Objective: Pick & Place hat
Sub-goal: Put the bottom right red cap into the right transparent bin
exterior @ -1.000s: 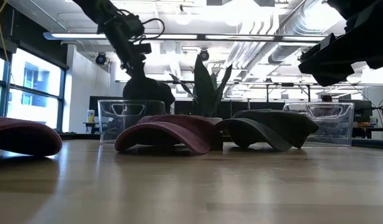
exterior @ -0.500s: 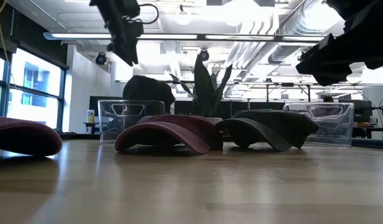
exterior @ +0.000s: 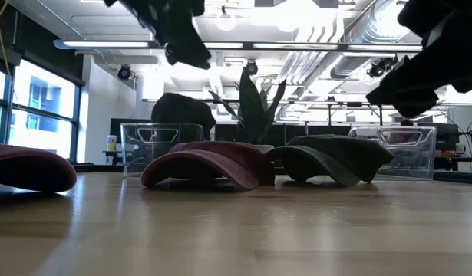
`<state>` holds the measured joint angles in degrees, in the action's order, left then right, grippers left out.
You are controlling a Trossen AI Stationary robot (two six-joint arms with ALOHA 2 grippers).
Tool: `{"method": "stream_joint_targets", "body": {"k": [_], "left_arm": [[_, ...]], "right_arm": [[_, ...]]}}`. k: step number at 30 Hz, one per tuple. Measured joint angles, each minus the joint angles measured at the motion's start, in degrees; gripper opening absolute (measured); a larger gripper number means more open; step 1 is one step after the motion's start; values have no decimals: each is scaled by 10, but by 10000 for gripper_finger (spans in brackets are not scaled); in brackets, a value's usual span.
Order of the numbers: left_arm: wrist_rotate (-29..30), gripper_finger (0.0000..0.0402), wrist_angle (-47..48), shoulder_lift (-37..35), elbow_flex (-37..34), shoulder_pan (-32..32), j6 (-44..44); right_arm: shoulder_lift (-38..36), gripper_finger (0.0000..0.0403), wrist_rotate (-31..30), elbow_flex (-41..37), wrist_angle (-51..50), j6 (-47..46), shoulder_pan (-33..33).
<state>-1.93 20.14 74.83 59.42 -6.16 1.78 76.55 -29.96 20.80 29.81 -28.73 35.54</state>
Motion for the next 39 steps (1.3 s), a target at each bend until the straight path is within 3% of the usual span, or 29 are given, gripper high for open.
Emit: {"method": "stream_joint_targets", "body": {"k": [5,13,17,20,28,39], "left_arm": [[39,186,-236,56,-74,137,-20],[75,186,-413,170,-77,250,-74],[82,186,-520,237,-76,262,-49],[72,186,-557,266,-76,262,-30],[61,186,-552,291,-76,261,-25],[25,186,-547,292,-76,262,31]], "right_arm": [[-20,144,101,36,-66,-83,-27],[-31,158,309,228,-597,-371,-42],[-32,163,400,294,-749,-488,-32],[-32,179,456,313,-780,-578,-13],[-32,233,562,305,-820,-802,69],[-31,236,604,193,-838,-867,116]]}}
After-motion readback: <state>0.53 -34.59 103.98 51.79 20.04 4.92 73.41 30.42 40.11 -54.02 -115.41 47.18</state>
